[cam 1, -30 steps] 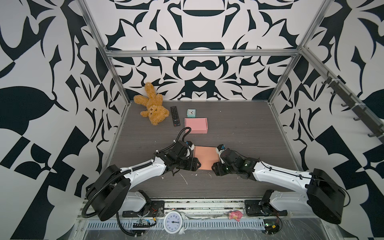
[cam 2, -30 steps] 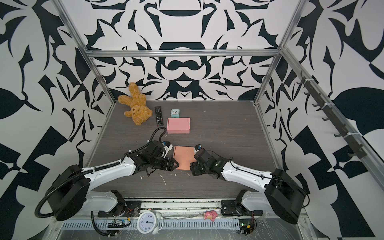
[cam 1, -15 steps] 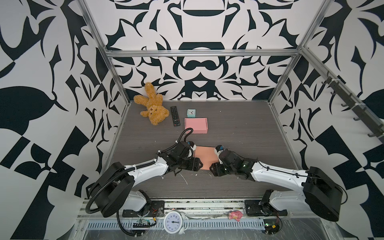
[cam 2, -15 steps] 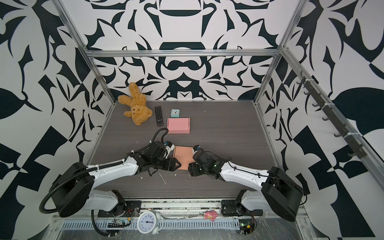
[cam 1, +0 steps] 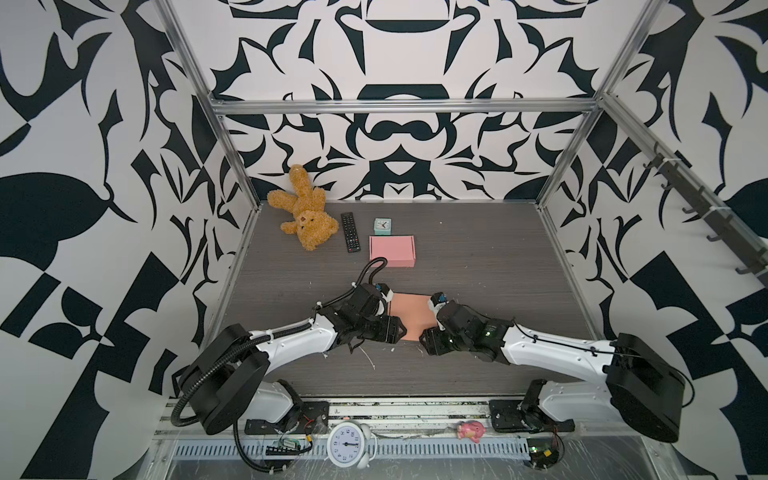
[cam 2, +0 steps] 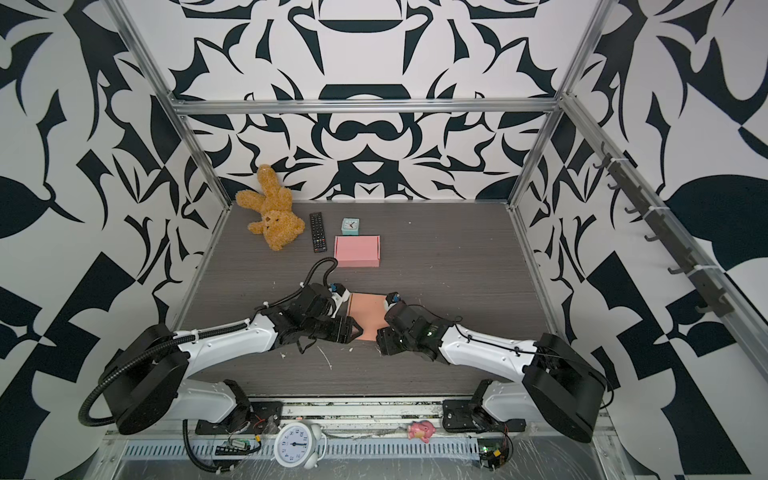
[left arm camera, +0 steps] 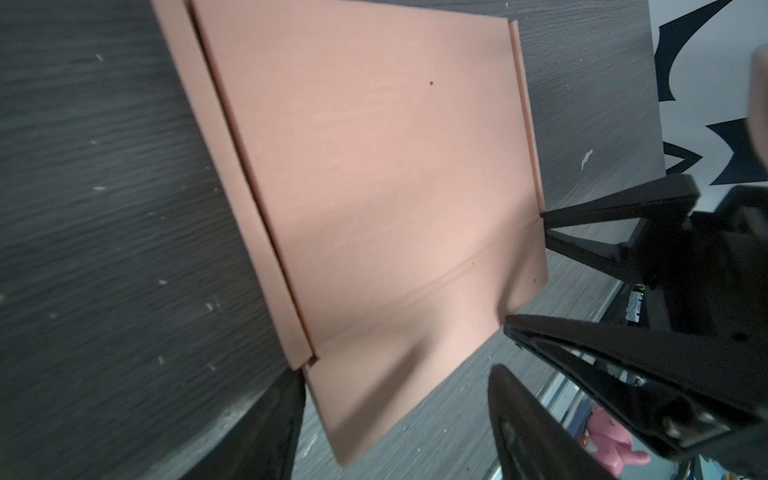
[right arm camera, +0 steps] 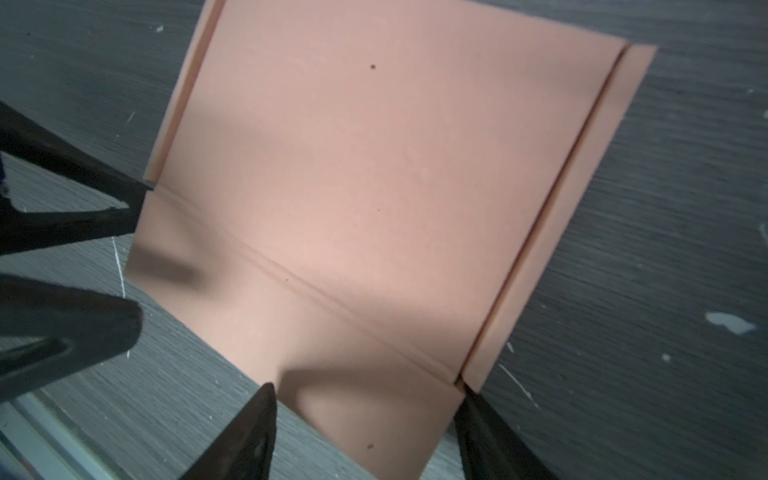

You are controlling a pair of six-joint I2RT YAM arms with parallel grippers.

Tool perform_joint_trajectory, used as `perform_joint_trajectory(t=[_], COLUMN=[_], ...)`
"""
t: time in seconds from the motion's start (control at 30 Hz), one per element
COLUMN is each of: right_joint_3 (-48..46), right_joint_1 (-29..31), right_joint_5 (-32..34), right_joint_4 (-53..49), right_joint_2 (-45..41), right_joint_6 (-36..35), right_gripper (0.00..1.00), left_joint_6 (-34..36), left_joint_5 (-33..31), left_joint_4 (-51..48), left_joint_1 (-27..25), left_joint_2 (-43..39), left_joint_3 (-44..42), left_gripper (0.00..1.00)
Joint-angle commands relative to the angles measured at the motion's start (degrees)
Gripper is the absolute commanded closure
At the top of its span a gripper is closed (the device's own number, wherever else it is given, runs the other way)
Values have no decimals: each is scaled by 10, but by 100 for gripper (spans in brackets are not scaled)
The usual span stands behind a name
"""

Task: Fold the paper box

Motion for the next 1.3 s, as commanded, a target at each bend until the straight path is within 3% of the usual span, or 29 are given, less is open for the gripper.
perform_joint_trajectory(t=[0.0, 0.3, 0.6, 1.27], right_joint_3=[-2, -7, -3, 2], right_joint_1=[4, 5, 5, 5], right_joint_5=[20, 27, 24, 29], right_joint_4=[-2, 4, 11, 17], right_joint_2=[-2, -3, 5, 23], right_joint_6=[4, 3, 2, -3], right_gripper=[31, 33, 42, 43], left_joint_6=[-4, -5, -6, -9], left_joint_5=[2, -1, 0, -1], left_joint_4=[11, 16, 17, 27], left_joint_1=[-3, -3, -3, -3], left_joint_2=[8, 14, 12, 25], left_joint_3=[-10, -13, -16, -16], left_gripper=[28, 30, 32, 40])
